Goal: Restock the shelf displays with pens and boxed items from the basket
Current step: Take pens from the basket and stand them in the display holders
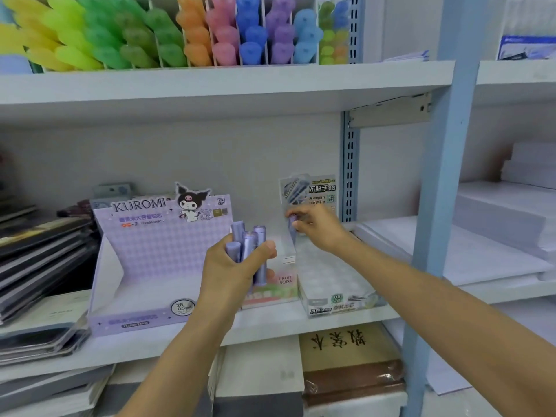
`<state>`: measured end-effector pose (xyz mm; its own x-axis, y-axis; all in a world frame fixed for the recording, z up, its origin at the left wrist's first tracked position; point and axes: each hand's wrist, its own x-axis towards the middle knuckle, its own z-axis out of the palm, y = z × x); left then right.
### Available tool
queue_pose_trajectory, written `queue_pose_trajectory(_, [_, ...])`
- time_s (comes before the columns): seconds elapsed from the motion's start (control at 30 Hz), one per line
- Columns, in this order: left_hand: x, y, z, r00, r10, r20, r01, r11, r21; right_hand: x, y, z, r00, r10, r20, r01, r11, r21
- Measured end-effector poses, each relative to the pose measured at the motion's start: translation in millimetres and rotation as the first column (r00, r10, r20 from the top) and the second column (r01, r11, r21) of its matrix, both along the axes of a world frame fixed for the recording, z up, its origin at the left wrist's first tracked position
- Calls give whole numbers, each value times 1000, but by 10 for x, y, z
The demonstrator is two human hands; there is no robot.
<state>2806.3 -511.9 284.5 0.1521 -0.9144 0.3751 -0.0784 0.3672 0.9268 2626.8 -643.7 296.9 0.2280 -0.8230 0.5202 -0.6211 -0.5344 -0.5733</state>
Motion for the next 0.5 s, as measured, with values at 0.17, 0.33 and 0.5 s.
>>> queue_pose_trajectory(0.17, [18, -34, -24, 1000, -15, 13, 15, 1000, -2, -106, -64, 19, 997, 68, -25, -65, 992, 106])
queue_pose_trajectory(0.33, [-1, -39, -46, 1000, -21, 6, 21, 1000, -3, -109, -5, -27, 998, 55, 29, -57, 995, 86])
queue_pose_trajectory(0.5, [-42, -12, -36, 1000, -14, 9, 14, 1000, -5, -94, 24, -99, 1000, 2, 28, -3, 1000, 28])
